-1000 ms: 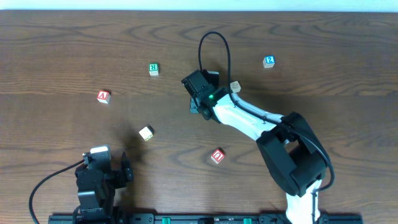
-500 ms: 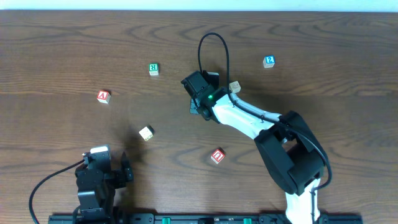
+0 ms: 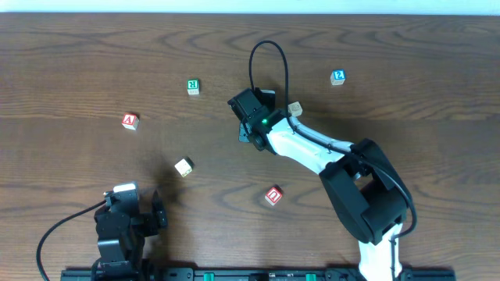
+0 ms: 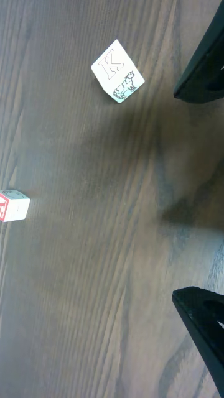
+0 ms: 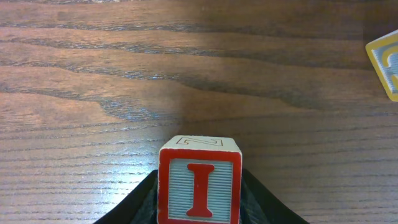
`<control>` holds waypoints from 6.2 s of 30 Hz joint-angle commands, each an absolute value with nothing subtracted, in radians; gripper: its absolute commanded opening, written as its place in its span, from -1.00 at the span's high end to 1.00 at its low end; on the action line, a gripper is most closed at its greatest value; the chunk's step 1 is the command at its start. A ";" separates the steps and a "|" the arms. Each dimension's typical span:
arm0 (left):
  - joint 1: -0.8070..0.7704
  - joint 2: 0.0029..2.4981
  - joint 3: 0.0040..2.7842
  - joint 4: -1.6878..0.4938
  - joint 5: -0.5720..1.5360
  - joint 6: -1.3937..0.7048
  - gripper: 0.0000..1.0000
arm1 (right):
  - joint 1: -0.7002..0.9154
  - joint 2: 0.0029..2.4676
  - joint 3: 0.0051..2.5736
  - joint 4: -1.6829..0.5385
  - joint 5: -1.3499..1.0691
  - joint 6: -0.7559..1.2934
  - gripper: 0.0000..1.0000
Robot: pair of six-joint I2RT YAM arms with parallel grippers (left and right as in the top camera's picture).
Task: Spell out Ai2
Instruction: 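Carry the I block forward and lower it onto the table, then release the I block and move the right gripper to the blue 2 block, then lower and close the right gripper on the blue 2 block, then carry the 2 block toward the right side of the I block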
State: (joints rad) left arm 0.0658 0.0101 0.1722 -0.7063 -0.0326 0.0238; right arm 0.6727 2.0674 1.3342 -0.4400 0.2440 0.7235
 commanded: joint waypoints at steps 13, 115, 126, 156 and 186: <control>0.072 0.006 0.160 -0.730 -0.033 0.030 -0.91 | 0.659 2.080 1.344 -0.442 0.257 0.699 -0.70; 0.072 0.006 0.160 -0.730 -0.033 0.030 -0.91 | 0.033 2.473 2.067 -0.923 -0.041 -0.101 0.33; 0.072 0.006 0.160 -0.730 -0.033 0.030 -0.91 | 0.037 2.472 2.068 -0.920 -0.042 -0.090 0.61; 0.072 0.006 0.160 -0.730 -0.033 0.030 -0.91 | 0.534 1.988 1.843 -1.189 0.130 0.543 0.97; 0.072 0.006 0.160 -0.730 -0.033 0.031 -0.91 | 0.472 1.986 1.415 -0.743 0.074 0.537 0.97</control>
